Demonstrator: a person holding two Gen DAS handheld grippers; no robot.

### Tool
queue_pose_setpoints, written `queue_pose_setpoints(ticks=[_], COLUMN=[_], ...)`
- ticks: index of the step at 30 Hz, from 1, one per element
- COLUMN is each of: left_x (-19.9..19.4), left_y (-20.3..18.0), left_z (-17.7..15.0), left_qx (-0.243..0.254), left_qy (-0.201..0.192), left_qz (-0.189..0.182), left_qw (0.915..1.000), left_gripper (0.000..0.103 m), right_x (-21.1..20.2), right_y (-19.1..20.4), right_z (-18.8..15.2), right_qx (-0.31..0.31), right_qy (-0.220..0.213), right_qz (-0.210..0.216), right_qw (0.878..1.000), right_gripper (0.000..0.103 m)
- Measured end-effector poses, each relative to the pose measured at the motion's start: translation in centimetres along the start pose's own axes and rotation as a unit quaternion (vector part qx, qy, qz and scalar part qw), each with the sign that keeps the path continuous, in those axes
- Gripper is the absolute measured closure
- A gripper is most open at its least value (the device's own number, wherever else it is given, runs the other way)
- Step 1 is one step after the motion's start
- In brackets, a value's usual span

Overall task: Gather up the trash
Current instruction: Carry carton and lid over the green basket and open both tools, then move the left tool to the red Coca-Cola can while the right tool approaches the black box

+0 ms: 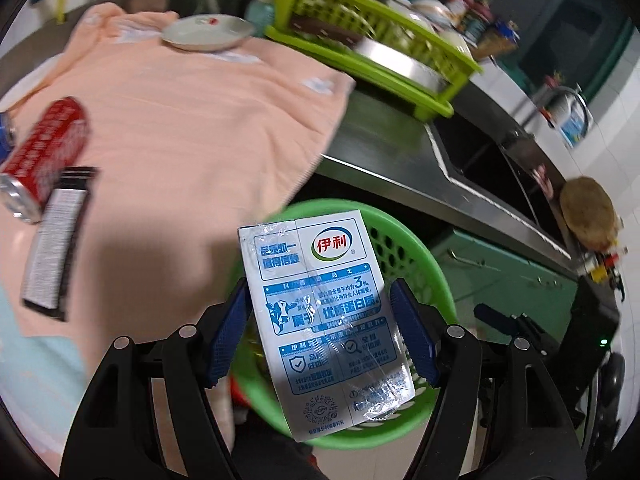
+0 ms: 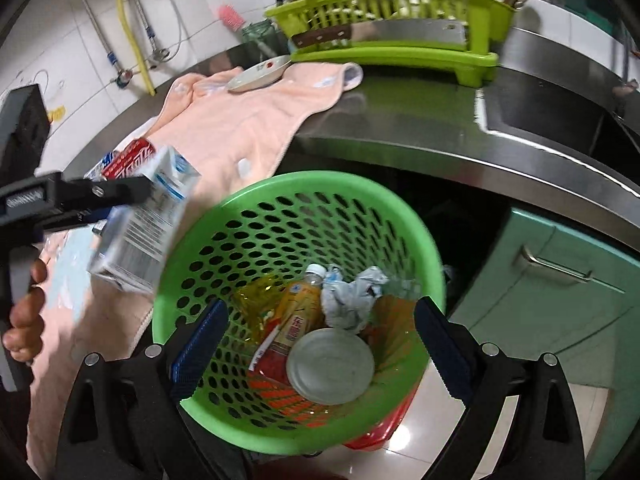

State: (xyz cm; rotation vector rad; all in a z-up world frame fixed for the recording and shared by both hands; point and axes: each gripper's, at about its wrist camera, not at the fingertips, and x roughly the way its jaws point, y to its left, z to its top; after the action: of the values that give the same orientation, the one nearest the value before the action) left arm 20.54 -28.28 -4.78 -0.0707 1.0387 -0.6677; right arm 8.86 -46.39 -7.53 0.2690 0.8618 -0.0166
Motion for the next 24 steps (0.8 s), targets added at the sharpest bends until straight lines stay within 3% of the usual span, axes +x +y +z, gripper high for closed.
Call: queue_pose_setpoints(ticks=[7, 10, 12, 16, 24], left_x=[3.5, 4.1, 4.2, 3.5, -1.0], left_y=[-3.0, -3.8, -4.1, -3.8, -0.1], left_z=[0.0, 0.3, 0.3, 0.1, 1.2], left_qx=[0.016, 0.019, 0.025, 0.034, 0.037], left_qy=[0.030, 0.036, 0.036, 0.032, -0.011], left_qz=[-0.020, -0.024, -0.023, -0.014, 0.038], left_qw=[0.9992, 0.9989, 0.9988, 0.9988, 0.9985], left_gripper=[0.032, 0.023, 0.023, 0.023, 0.023], right_x=[-2.0, -2.4, -2.6, -2.5, -1.5], right_y=[-2.1, -2.3, -2.3, -1.6, 1.1], right_z=[-0.5, -0.8, -0.8, -0.7, 0.1], right_qx=[0.015, 0.016, 0.016, 0.010, -0.011], right_qy=[-0.014, -0.016, -0.017, -0.016, -0.013], right_qz=[-0.013, -0.016, -0.016, -0.011, 0.007], right_qw=[1.000, 1.000, 1.000, 1.000, 1.000], right_gripper=[0.012, 0.012, 0.012, 0.012, 0.012])
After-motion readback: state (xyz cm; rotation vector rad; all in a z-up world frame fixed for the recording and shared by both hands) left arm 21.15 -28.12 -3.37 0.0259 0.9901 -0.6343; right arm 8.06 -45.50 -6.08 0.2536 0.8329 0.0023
